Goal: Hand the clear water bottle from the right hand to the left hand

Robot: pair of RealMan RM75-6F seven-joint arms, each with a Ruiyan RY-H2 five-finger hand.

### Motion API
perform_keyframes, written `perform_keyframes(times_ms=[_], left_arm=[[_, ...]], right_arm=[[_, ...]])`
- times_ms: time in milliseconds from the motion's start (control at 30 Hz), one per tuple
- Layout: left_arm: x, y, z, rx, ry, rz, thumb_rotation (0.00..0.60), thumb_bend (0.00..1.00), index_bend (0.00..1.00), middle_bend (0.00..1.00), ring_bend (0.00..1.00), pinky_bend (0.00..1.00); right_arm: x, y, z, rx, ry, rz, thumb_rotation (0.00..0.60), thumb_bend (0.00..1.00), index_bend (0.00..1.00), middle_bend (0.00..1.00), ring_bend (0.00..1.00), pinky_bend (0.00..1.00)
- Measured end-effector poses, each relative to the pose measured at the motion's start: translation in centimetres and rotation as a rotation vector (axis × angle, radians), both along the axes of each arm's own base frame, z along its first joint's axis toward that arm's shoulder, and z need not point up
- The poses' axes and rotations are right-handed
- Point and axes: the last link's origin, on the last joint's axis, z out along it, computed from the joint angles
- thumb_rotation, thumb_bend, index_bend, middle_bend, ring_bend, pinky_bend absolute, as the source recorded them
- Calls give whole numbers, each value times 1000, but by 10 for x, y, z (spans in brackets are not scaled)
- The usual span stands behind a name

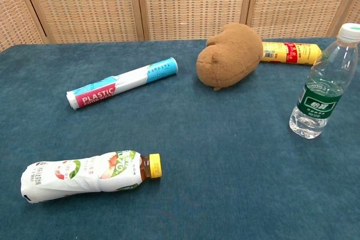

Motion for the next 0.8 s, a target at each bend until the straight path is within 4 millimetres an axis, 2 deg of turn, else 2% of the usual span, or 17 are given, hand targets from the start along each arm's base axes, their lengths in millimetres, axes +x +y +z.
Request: perform_keyframes(times_ms=[267,400,633,800], left_arm=[[0,0,0,-2,-2,-5,600,0,0,0,0,0],[2,0,-2,-2,5,-17,600,0,0,0,0,0],[7,4,-2,16,14,-37,600,0,0,0,0,0],[7,8,-3,24,15,-37,600,0,0,0,0,0]], right_arm=[[2,-1,0,10,-17,6,600,0,0,0,0,0],[10,-9,2,31,-39,42,600,0,0,0,0,0],[53,-42,16,108,-51,166,600,0,0,0,0,0],[84,-65,14,239,-96,201,600,0,18,0,0,0]])
